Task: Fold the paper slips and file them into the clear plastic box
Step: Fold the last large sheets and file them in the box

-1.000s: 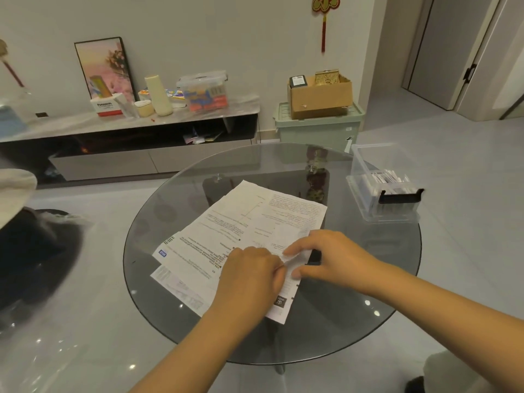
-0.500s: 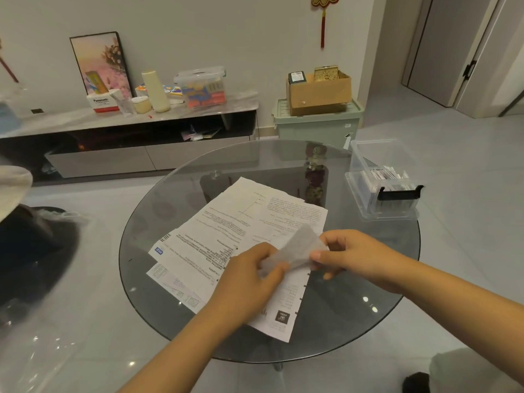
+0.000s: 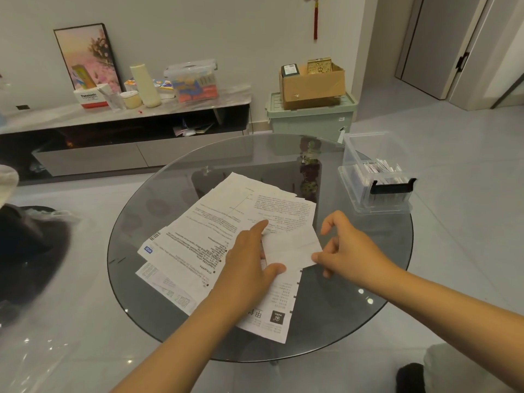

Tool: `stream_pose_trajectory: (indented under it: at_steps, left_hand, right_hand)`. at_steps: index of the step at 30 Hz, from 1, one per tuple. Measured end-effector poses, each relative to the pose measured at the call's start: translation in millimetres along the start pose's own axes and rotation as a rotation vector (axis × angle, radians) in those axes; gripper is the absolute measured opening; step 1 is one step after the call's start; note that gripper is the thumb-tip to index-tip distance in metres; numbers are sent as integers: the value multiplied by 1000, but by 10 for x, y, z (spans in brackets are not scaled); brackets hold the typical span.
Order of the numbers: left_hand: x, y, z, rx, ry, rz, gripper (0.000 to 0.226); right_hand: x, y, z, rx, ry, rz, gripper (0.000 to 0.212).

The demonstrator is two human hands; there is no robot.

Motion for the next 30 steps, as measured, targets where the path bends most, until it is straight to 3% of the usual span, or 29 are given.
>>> stream_pose_trajectory:
  at_steps: [4, 8, 10, 12, 15, 18, 23, 30]
  left_hand:
    - [-57, 12, -49, 32, 89, -144, 75]
    - [-86, 101, 10, 216, 146, -212, 41]
    - [-30, 153, 68, 272, 68, -136, 34]
    - [44, 193, 133, 310, -27, -109, 42]
    - [88, 196, 173, 349, -57, -162, 42]
    - [73, 163, 158, 353, 13, -183, 25]
    - [28, 172, 163, 319, 58, -151, 14]
    - [-37, 109, 131, 126, 80, -5, 9]
  right_hand:
    - [60, -54, 86, -32, -79, -15, 16]
    - [122, -80, 153, 59, -201, -164, 23]
    - [114, -107, 177, 92, -226, -236, 24]
    - [106, -162, 196, 92, -263, -297, 24]
    - [113, -217, 224, 71, -314, -280, 24]
    - [92, -197, 223, 17, -245, -110, 24]
    - [-78, -235, 136, -175, 24, 482, 17]
    - [-27, -227, -38, -212, 105, 440, 28]
Point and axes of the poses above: each hand's wrist, its own z-axis away from the middle knuckle, its own x-axis out of the palm, y = z × x, the point moved 5 cm from there along -z, towards the middle knuckle, and after that the axes turned 3 degrees about -x, right-handed, at the moved point
